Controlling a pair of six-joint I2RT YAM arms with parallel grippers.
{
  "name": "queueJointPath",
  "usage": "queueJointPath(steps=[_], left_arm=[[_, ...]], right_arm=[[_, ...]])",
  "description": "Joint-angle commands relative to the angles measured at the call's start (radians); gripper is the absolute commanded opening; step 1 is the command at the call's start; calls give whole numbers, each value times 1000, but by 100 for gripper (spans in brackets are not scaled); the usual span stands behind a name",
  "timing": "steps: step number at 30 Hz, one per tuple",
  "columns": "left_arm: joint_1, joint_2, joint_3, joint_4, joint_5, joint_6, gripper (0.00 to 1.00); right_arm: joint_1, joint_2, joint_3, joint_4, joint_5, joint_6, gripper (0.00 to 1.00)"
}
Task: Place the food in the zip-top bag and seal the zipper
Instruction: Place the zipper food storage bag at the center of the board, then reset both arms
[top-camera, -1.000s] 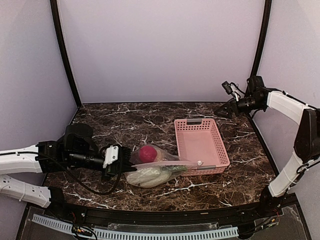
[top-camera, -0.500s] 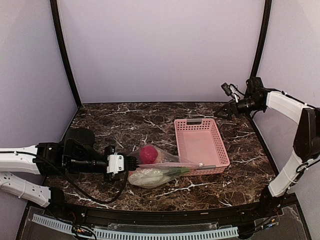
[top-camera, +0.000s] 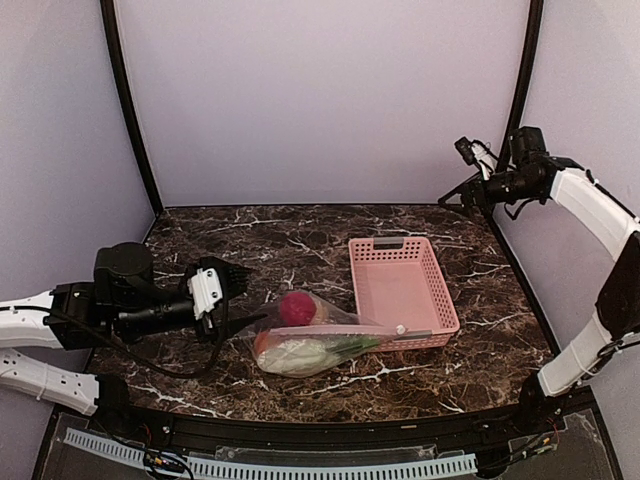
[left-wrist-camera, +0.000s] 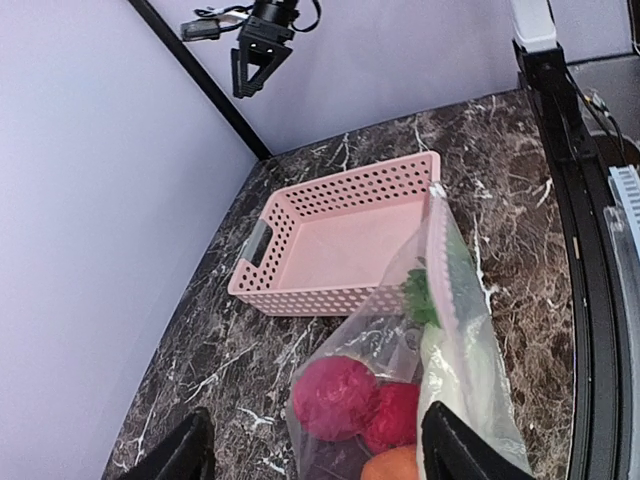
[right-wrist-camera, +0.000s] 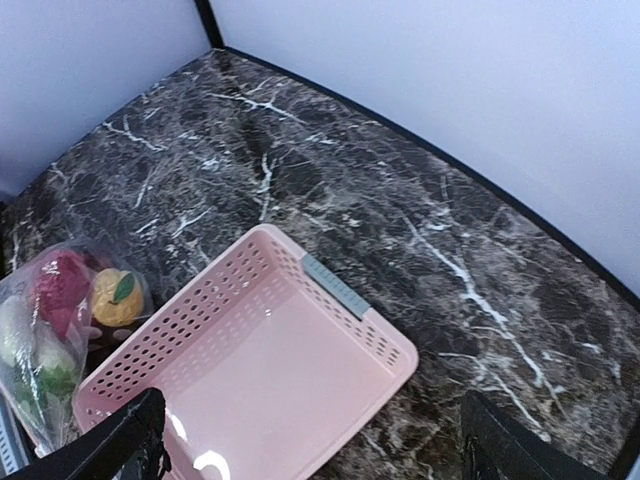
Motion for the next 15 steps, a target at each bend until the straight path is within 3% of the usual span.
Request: queueJointPath(steps=[1,7,12,15], left_arm=[[2,-98,27,15,-103,-66,74],[115,-110,23,113,-335,-139,90],[379,62,185,-66,-405,-345,96],[466,167,257,-113,-388,-405,98]], right_arm=[[-8,-62,37,38,204,94,99],[-14,-101,57,75,303,213,99],[-14,-191,-36,171,346,267,99],[-14,-248,-112,232,376,249,99]])
